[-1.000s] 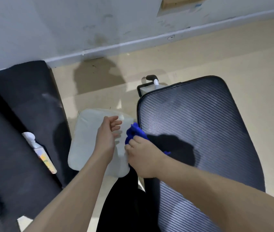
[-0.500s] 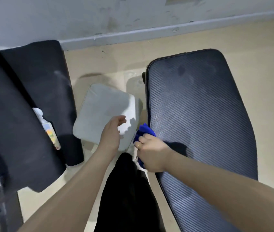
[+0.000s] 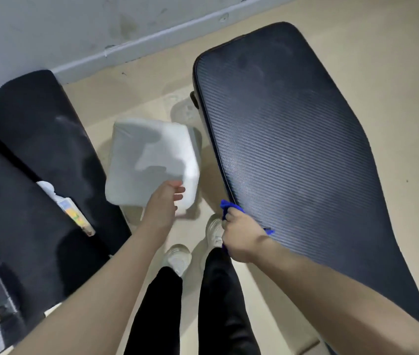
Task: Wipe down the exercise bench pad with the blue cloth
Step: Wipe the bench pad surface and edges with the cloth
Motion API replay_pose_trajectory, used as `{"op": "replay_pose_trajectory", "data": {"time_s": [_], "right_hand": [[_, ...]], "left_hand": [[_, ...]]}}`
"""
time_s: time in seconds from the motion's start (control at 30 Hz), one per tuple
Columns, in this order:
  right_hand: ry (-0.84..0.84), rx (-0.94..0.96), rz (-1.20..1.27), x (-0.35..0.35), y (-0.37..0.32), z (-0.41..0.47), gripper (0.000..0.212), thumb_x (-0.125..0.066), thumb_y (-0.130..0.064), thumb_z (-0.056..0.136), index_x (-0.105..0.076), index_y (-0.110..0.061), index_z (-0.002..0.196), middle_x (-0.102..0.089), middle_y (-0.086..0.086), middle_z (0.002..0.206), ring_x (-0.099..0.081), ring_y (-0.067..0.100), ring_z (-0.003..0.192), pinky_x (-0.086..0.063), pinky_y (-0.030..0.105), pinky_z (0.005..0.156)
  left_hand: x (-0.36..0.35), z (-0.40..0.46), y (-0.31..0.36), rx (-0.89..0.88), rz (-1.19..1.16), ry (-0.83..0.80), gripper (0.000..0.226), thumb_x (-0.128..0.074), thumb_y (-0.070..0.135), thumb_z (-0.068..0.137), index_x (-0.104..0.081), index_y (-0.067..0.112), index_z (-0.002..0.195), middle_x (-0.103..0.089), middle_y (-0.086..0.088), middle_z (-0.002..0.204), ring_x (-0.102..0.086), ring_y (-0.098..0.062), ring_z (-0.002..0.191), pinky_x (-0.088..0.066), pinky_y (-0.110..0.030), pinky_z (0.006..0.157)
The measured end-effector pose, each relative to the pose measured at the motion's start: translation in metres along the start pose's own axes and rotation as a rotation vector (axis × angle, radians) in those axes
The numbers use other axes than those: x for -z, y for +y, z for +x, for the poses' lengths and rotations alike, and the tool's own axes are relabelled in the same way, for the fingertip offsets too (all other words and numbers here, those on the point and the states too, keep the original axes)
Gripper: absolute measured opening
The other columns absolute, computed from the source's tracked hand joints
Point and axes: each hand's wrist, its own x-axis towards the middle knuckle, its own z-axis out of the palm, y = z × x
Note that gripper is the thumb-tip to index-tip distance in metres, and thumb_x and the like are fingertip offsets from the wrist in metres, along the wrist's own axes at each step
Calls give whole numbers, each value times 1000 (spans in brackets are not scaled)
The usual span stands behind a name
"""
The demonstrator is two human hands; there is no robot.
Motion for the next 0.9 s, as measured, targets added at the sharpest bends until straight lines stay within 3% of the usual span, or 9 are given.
{"op": "replay_pose_trajectory", "data": {"time_s": [0.07, 0.17, 0.27, 0.33, 0.47, 0.53, 0.63, 0.77, 0.9], "right_hand": [[9, -107, 163, -12, -20, -23, 35, -72, -34, 62, -71, -4, 78, -69, 12, 80, -61, 24, 80, -30, 30, 92], [115, -307, 666, -17, -34, -33, 26, -56, -23, 80, -65, -12, 102, -58, 9, 113, -51, 27, 106, -28, 32, 99], [429, -738, 1683, 13, -46, -21, 19, -39, -4, 86, -56, -11, 80, -54, 14, 95, -52, 29, 77, -52, 42, 69], [630, -1070, 2496, 25, -51, -6, 25, -33, -5, 94, -54, -7, 80, -56, 14, 84, -52, 28, 64, -49, 34, 53], [888, -1240, 3648, 21, -49, 22, 33, -28, -12, 100, -49, -5, 125, -53, 10, 128, -49, 29, 121, -44, 37, 87], [1114, -1268, 3733, 14, -36, 33, 39, -27, -5, 97, -48, -4, 129, -52, 10, 132, -49, 27, 122, -46, 36, 86], [982, -1156, 3752, 14, -28, 37, 32, -32, -3, 90, -55, -8, 112, -60, 8, 105, -57, 23, 94, -45, 33, 93], [1012, -867, 3798, 5, -40, 29, 22, -38, -10, 91, -54, -2, 105, -59, 17, 102, -56, 33, 88, -41, 57, 89], [1231, -918, 3814, -11, -55, 5, 32, -31, 2, 77, -57, 1, 95, -66, 16, 72, -63, 28, 63, -56, 35, 64]], "left_hand": [[-5, -8, -4, 14, 51, -43, 24, -34, 17, 96, -58, 21, 100, -60, 1, 101, -54, -17, 98, -43, -27, 81], [-11, -19, -5, -28, 142, -68, 25, -32, 18, 96, -55, 26, 100, -58, -2, 113, -53, -18, 106, -40, -33, 95], [-6, -20, -1, -138, 209, -15, 29, -33, 18, 97, -55, 20, 116, -55, -1, 125, -49, -17, 118, -37, -34, 105], [-4, -16, 4, -145, 171, 9, 31, -31, 15, 98, -55, 17, 118, -54, -1, 121, -48, -16, 115, -38, -29, 97], [-11, -4, 8, -114, 137, -27, 24, -32, 11, 97, -54, 19, 104, -55, -2, 110, -50, -17, 105, -40, -26, 88], [-18, 2, 7, -104, 152, -74, 23, -34, 10, 97, -55, 19, 100, -56, -2, 105, -52, -16, 98, -42, -23, 79], [-34, 6, 8, -113, 180, -142, 27, -35, 8, 97, -54, 24, 86, -53, 6, 82, -49, -8, 75, -39, -18, 66], [-52, 9, 3, -116, 257, -157, 31, -34, 16, 98, -48, 31, 75, -47, 5, 75, -44, -11, 68, -39, -27, 71], [-69, 2, -8, -97, 303, -216, 28, -39, 19, 95, -58, 30, 113, -65, -5, 103, -60, -23, 90, -47, -28, 85]]}}
